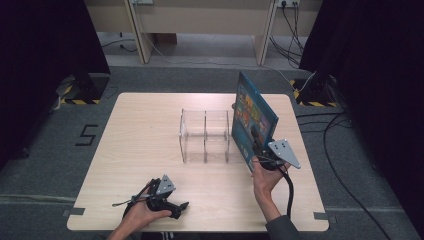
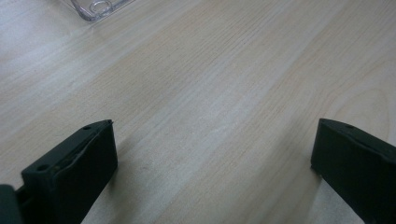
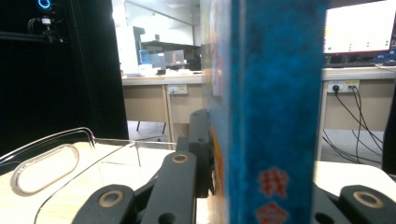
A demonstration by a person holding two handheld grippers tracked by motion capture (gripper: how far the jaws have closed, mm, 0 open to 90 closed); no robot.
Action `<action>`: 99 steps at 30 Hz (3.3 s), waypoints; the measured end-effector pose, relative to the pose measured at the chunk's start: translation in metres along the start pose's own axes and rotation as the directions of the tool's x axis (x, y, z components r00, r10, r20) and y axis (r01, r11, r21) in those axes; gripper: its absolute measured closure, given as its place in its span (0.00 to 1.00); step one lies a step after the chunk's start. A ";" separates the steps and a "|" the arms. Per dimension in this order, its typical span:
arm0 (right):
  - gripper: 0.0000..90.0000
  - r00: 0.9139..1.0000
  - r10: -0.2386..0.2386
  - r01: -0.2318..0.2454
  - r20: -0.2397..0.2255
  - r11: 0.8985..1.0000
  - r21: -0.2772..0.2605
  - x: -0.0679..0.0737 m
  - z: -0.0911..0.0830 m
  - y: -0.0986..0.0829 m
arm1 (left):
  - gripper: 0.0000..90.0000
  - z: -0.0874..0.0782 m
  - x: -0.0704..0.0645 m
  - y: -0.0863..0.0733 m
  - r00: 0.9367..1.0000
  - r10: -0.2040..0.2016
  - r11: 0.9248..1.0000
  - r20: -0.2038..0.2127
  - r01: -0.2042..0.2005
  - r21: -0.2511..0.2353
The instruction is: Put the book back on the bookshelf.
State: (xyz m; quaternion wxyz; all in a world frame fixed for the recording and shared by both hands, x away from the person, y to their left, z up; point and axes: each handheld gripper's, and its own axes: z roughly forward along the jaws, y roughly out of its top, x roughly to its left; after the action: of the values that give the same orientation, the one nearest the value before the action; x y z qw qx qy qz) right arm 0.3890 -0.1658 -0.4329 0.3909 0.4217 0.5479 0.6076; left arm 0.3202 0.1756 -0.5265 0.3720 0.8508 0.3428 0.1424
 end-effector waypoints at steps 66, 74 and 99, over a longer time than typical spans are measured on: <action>0.79 0.964 0.260 -0.227 -0.057 0.914 0.336 -0.018 -0.080 -0.039 | 0.00 0.000 -0.001 -0.001 1.000 0.005 1.000 0.005 -0.005 0.000; 0.83 0.927 0.373 -0.341 -0.045 0.884 0.319 -0.016 -0.083 -0.040 | 0.00 0.000 -0.001 -0.001 1.000 0.006 1.000 0.005 -0.006 -0.001; 0.63 0.947 0.305 -0.256 -0.101 0.905 0.340 -0.008 -0.090 -0.036 | 0.00 -0.001 -0.001 -0.001 1.000 0.005 1.000 0.007 -0.005 0.000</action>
State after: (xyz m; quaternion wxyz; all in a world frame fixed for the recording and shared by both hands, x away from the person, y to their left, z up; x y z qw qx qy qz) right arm 0.3079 -0.2001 -0.4736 0.1824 0.5071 0.6012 0.5901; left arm 0.3187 0.1754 -0.5266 0.3728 0.8521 0.3394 0.1406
